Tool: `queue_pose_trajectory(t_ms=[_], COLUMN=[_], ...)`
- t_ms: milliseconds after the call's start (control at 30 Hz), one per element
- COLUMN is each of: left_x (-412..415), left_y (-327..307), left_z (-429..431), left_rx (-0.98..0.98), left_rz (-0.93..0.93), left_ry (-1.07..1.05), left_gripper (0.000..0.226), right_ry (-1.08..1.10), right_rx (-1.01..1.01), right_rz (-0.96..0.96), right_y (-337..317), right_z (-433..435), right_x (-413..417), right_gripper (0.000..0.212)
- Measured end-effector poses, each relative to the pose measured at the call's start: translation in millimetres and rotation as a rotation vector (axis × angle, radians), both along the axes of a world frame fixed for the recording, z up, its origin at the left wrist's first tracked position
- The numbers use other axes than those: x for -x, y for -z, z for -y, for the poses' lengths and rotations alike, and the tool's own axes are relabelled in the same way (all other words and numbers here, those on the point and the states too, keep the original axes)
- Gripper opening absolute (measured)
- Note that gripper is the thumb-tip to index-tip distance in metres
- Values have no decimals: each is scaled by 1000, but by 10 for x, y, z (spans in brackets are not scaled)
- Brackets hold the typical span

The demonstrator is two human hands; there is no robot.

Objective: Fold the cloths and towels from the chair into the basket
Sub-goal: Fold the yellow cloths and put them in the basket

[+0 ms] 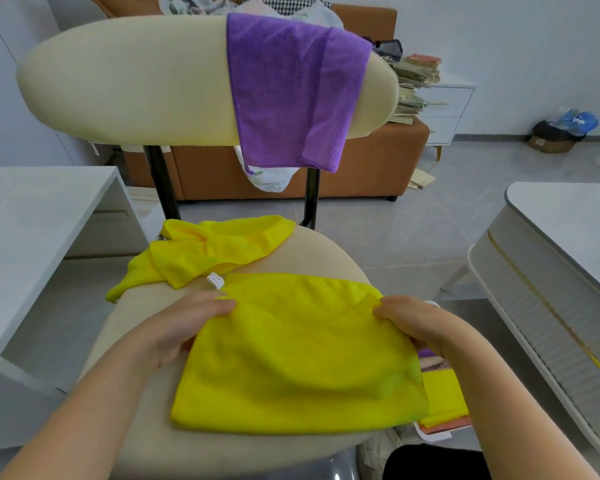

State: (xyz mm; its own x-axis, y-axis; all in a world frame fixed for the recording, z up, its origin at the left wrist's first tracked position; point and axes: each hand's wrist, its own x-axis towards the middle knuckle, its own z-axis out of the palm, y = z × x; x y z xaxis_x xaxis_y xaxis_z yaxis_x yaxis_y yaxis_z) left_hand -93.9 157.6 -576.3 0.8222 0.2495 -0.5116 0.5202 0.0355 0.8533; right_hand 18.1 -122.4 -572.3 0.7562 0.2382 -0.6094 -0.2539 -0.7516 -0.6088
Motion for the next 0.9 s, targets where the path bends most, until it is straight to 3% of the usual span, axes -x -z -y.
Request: queue_pose_trajectory(t_ms=[133, 300, 433, 533, 633, 700, 767, 900], left_x=[-76, -120, -179, -194, -189, -172, -152, -136], left_y=[85, 238, 193, 120, 179, 246, 280, 232], left_z=[-68, 6, 12, -6, -87, -120, -121, -123], left_rx=[-588, -908, -1151, -1204, -1110, -1036, -1026, -1130], left_rz=[300, 352, 320, 248, 158, 130, 166, 231], left_ry=[16, 249, 261, 295, 398, 439, 390, 218], left_gripper=[10, 19, 17, 21, 20, 30, 32, 9], right_ry=[3, -63, -181, -227, -253, -246, -215, -173], right_rx=[51, 152, 345, 372, 351, 322, 280, 221], right_rz=[212, 383, 362, 369, 417, 438, 448, 434], right_y=[79, 98, 132, 150, 144, 135, 129, 127], right_z=[39, 42, 60, 52, 35, 41, 43, 23], right_x=[-116, -112, -128, -115, -99, -96, -107, -136], right_gripper=[14, 26, 27, 25, 15, 10, 8, 21])
